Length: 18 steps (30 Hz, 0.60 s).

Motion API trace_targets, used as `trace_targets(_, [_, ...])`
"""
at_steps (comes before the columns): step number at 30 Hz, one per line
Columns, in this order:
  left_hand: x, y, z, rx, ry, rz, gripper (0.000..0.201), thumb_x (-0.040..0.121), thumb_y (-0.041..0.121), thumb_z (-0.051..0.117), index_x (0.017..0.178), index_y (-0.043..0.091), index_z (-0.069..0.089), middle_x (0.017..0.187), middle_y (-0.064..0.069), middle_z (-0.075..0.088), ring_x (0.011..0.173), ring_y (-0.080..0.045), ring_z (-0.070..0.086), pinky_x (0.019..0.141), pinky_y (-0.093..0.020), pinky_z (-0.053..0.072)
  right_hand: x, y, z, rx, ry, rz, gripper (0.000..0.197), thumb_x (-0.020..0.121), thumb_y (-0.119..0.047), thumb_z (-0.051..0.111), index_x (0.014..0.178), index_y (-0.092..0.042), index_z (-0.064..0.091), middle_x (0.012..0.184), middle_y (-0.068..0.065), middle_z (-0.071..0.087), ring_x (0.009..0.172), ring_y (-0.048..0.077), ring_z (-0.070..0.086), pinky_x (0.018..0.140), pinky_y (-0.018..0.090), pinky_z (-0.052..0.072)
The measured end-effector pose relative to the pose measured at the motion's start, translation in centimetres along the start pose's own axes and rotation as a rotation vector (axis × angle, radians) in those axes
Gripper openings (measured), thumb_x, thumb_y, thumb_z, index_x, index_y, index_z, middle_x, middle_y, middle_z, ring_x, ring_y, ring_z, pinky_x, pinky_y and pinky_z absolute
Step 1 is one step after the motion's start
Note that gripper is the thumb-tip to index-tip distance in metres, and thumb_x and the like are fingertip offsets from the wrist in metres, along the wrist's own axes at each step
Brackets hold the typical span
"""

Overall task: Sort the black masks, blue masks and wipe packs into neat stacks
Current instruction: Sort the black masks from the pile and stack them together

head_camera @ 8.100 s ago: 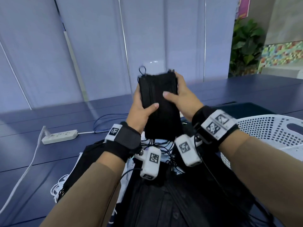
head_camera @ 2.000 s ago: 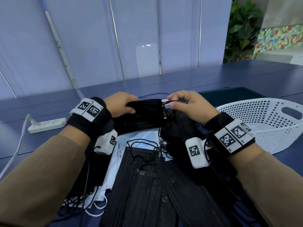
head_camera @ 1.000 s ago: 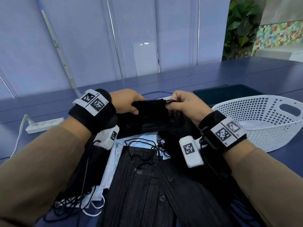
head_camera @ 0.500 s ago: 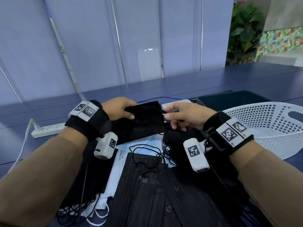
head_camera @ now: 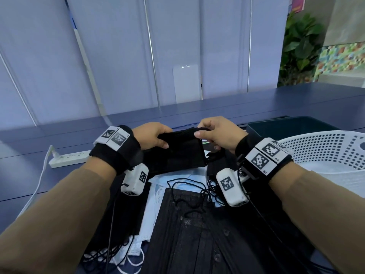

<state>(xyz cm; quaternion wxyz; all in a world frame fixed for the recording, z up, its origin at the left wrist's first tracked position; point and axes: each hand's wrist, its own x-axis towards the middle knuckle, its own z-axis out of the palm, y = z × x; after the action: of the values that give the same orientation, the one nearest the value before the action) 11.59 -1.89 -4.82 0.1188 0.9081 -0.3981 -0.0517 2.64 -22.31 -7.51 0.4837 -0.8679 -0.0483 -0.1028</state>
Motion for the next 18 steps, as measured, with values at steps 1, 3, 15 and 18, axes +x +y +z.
trace_targets(1, [0.0, 0.0, 0.1, -0.006, -0.001, 0.0, 0.025, 0.083, 0.006, 0.067, 0.107, 0.013, 0.065, 0.091, 0.004, 0.066, 0.086, -0.013, 0.059, 0.076, -0.022, 0.04, 0.0, 0.1, 0.1, -0.03, 0.032, -0.013, 0.022, 0.089, -0.019, 0.063, 0.069, -0.019, 0.054, 0.059, 0.0, 0.044, 0.044, 0.01, 0.037, 0.041, 0.02, 0.037])
trace_targets(3, [-0.1, 0.0, 0.2, -0.024, -0.001, -0.008, 0.025, 0.083, 0.005, 0.066, 0.107, 0.013, 0.065, 0.092, 0.003, 0.066, 0.086, -0.014, 0.06, 0.08, -0.024, 0.042, 0.1, 0.3, 0.3, -0.069, 0.1, -0.046, 0.021, 0.089, -0.018, 0.063, 0.07, -0.017, 0.052, 0.061, 0.0, 0.047, 0.04, 0.006, 0.037, 0.041, 0.019, 0.035])
trace_targets(15, [0.2, -1.0, 0.7, -0.044, 0.045, -0.05, 0.032, 0.085, 0.006, 0.065, 0.116, 0.009, 0.062, 0.106, -0.006, 0.069, 0.098, -0.019, 0.061, 0.078, -0.021, 0.039, -0.8, 0.5, -1.5, 0.602, 0.074, 0.235, 0.019, 0.09, -0.004, 0.049, 0.073, -0.008, 0.046, 0.074, 0.01, 0.052, 0.049, 0.016, 0.044, 0.041, 0.02, 0.034])
trace_targets(18, [0.2, -1.0, 0.7, -0.068, 0.073, -0.054, 0.027, 0.084, 0.005, 0.065, 0.111, 0.008, 0.064, 0.1, -0.005, 0.069, 0.091, -0.016, 0.061, 0.07, -0.006, 0.037, -0.8, 1.1, -1.6, 0.334, 0.056, 0.209, 0.028, 0.084, 0.007, 0.055, 0.064, -0.01, 0.044, 0.065, 0.011, 0.053, 0.049, 0.018, 0.046, 0.038, 0.02, 0.035])
